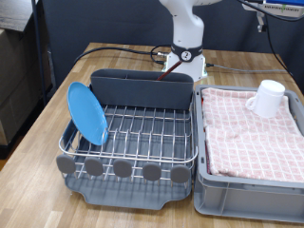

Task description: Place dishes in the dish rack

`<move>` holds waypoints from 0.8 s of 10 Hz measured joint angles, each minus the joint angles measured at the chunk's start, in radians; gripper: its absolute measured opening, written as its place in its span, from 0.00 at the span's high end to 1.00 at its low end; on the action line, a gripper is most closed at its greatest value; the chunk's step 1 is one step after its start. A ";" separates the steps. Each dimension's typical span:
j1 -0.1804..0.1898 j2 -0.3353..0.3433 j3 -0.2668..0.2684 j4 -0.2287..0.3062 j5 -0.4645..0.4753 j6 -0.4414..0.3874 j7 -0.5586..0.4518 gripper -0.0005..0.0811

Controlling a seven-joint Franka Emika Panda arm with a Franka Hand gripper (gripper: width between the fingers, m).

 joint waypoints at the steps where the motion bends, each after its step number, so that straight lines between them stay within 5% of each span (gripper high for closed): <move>1: 0.000 0.000 0.000 0.000 -0.001 -0.002 0.000 0.01; 8: -0.001 -0.001 0.004 -0.048 -0.001 0.055 0.032 0.01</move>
